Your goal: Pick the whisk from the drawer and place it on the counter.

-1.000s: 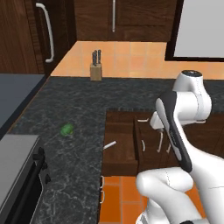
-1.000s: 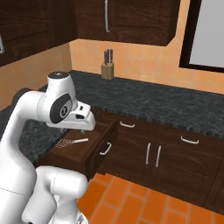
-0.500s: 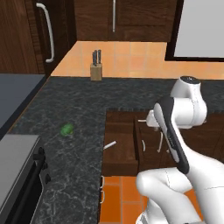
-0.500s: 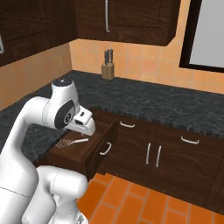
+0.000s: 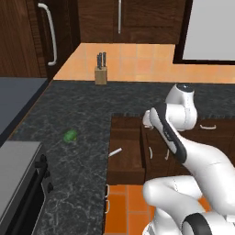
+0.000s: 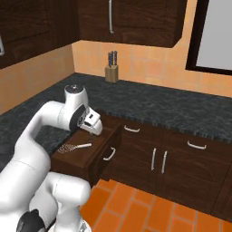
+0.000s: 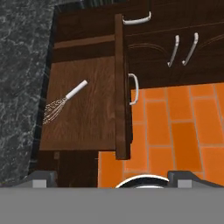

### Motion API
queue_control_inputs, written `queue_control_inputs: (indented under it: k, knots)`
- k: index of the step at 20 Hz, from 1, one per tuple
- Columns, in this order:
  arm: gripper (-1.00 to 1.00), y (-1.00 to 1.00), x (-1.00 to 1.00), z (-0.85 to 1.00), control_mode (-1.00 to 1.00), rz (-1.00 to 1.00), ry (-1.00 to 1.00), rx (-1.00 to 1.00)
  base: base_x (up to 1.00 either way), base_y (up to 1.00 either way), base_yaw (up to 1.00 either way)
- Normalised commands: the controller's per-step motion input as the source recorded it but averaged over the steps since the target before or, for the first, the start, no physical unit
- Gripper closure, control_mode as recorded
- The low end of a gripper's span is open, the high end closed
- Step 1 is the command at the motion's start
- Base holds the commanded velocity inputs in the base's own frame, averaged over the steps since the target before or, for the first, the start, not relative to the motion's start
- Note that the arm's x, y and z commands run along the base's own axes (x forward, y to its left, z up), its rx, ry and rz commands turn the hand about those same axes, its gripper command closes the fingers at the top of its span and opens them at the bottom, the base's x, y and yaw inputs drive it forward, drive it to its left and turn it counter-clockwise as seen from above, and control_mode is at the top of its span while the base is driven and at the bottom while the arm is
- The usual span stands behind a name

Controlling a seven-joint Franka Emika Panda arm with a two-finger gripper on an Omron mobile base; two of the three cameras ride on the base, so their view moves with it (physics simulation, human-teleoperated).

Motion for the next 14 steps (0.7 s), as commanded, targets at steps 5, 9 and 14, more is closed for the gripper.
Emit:
queue_control_inputs:
  k: [5,9,14]
  knots:
    - [-1.00,0.14,0.46,-0.23,-1.00,0.10,-0.01,-0.10,0.00,0.00,0.00]
    - [-1.00,-0.04,0.81,-1.00,-1.00,0.22,0.01,-0.04,0.00,0.00,0.00]
    - [-1.00,-0.29,0.55,-0.69,-1.00,0.07,0.01,-0.09,0.00,0.00,0.00]
